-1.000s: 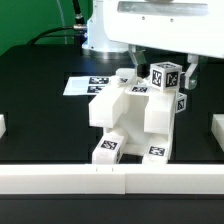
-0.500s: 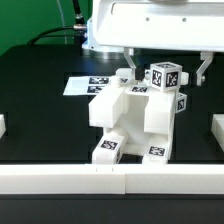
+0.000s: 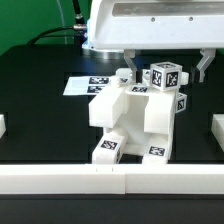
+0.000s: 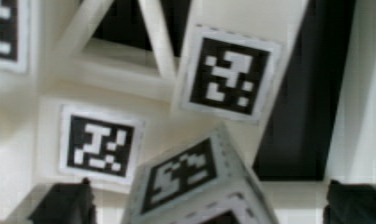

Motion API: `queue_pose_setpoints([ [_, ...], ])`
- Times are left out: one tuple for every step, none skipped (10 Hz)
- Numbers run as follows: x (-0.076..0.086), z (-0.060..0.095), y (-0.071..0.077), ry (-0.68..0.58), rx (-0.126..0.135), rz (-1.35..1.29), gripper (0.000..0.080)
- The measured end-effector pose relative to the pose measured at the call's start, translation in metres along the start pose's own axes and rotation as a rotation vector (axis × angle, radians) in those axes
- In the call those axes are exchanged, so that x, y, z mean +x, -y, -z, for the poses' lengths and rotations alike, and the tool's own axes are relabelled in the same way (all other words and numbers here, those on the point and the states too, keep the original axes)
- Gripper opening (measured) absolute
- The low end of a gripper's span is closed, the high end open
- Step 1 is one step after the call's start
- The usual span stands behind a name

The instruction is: Assemble chair

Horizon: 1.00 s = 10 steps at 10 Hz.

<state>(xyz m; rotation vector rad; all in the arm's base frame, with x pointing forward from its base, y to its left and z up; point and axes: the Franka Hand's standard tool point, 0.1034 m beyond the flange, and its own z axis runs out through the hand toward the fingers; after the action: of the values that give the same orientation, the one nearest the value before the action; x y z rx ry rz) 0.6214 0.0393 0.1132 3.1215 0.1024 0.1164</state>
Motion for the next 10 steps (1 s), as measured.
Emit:
queue_pose_setpoints([
  [-0.0001,0.0002,-0.0008,0.001,-0.008,0.093,0.0649],
  [-0.0003,0.0000,-0.0018,0.002,-0.009,0.136,0.0649],
  [-0.0010,-0.0006,-0.0039,0.003,-0.009,0.189,0.0649],
  [-0.0018,-0.0014,-0.0053,0.005,-0.010,0.185,0.0525],
  [-0.0019,-0.0017,-0.0052,0.005,-0.010,0.183,0.0392],
  [-0.0020,-0.0019,-0.0053,0.005,-0.010,0.174,0.0392],
  [-0.0022,-0.0024,-0.0054,0.006,-0.010,0.153,0.0268],
  [-0.0022,-0.0024,-0.0055,0.006,-0.010,0.151,0.0268],
  [-0.0022,-0.0025,-0.0056,0.006,-0.010,0.115,0.0268],
  [-0.0018,-0.0027,-0.0072,0.003,-0.001,0.032,0.0268],
])
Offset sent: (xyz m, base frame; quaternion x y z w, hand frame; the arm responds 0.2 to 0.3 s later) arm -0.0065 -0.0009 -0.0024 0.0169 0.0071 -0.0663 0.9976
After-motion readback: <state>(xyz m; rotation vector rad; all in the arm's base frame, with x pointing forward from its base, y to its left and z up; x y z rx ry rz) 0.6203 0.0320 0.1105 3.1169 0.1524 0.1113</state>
